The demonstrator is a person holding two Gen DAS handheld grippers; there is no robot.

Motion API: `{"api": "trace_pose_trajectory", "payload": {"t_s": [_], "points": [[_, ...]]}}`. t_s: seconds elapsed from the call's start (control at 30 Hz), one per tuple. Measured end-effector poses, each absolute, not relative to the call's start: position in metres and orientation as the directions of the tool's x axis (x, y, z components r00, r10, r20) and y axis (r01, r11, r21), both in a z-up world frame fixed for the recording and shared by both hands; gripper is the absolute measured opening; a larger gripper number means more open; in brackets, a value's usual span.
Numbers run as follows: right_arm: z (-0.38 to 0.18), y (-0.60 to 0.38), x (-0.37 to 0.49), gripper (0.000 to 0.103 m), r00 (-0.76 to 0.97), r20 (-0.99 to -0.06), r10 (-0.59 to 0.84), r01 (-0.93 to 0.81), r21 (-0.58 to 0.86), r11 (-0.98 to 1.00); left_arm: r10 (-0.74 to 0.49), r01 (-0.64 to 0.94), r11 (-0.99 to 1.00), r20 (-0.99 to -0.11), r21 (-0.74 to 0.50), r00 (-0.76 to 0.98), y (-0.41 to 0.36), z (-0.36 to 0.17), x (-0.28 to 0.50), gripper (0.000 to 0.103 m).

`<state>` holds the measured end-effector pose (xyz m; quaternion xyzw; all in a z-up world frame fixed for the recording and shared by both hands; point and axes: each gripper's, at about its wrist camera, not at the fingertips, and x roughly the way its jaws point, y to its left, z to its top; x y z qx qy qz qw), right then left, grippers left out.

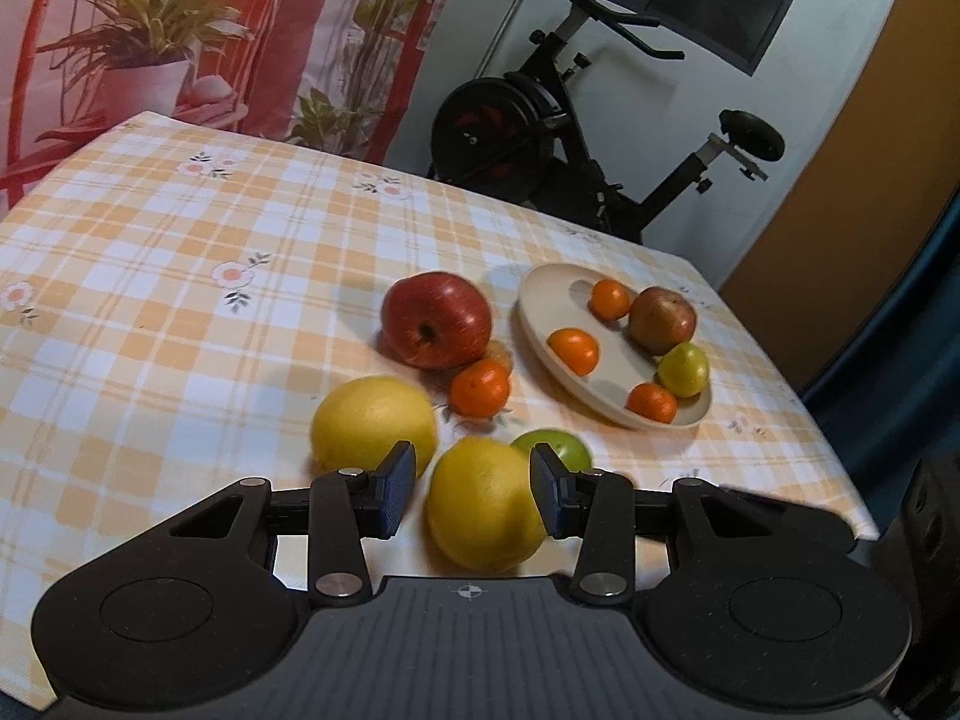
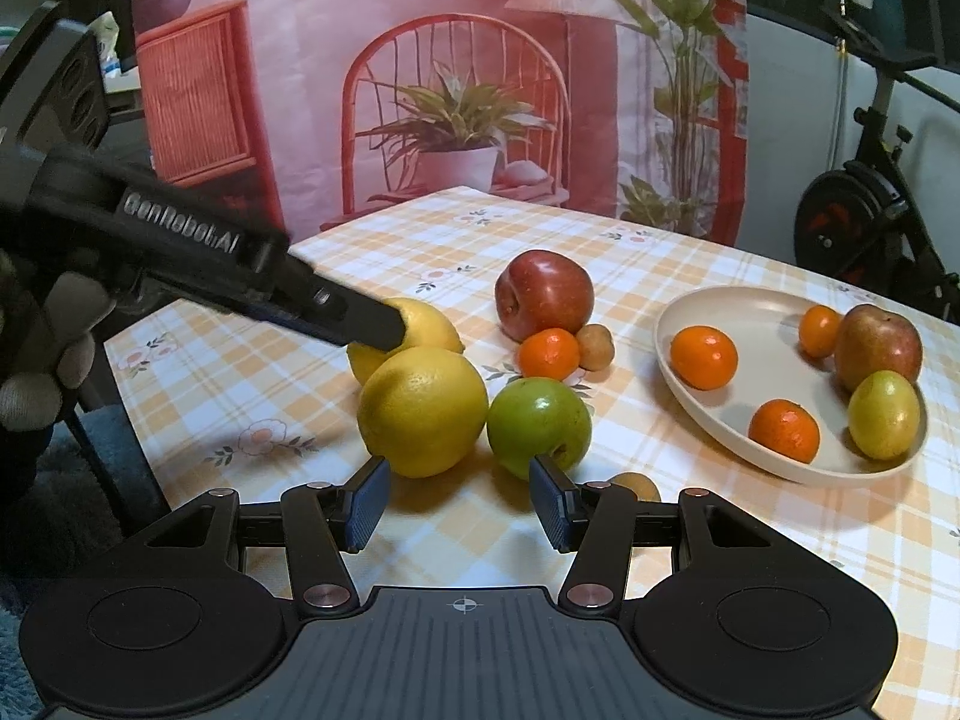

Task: Organize fruits
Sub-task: 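Move the left gripper to the yellow grapefruit and straddle it with the fingers, then close the left gripper on the yellow grapefruit and lift it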

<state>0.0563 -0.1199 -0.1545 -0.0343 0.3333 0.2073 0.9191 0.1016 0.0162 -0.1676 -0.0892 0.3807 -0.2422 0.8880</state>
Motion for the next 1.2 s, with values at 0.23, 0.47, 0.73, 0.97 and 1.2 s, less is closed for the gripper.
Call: {"api": "trace_pose_trajectory", "payload": {"t_s": [0.23, 0.47, 0.73, 0.97, 1.2], "points": [[-0.155, -0.122, 0.056, 0.048, 0.690, -0.625, 0.364, -0.405, 0.083, 0.911, -0.521, 0.353, 0.853, -0.646, -0.383, 0.558, 0.007, -0.166, 0.121, 0.044], [-0.155, -0.124, 0.056, 0.048, 0.688, -0.621, 0.375, -0.409, 0.095, 0.908, -0.486, 0.373, 0.868, -0.709, -0.326, 0.511, -0.005, -0.176, 0.121, 0.039], [-0.153, -0.118, 0.057, 0.049, 0.661, -0.626, 0.413, -0.447, 0.113, 0.887, -0.497, 0.352, 0.864, -0.724, -0.360, 0.479, 0.008, -0.176, 0.115, 0.039], [-0.154, -0.105, 0.056, 0.052, 0.627, -0.639, 0.445, -0.494, 0.115, 0.862, -0.486, 0.347, 0.869, -0.737, -0.352, 0.470, 0.011, -0.174, 0.102, 0.040], [-0.158, -0.093, 0.071, 0.053, 0.601, -0.663, 0.447, -0.505, 0.118, 0.855, -0.485, 0.333, 0.871, -0.740, -0.361, 0.466, 0.013, -0.175, 0.098, 0.040]]}}
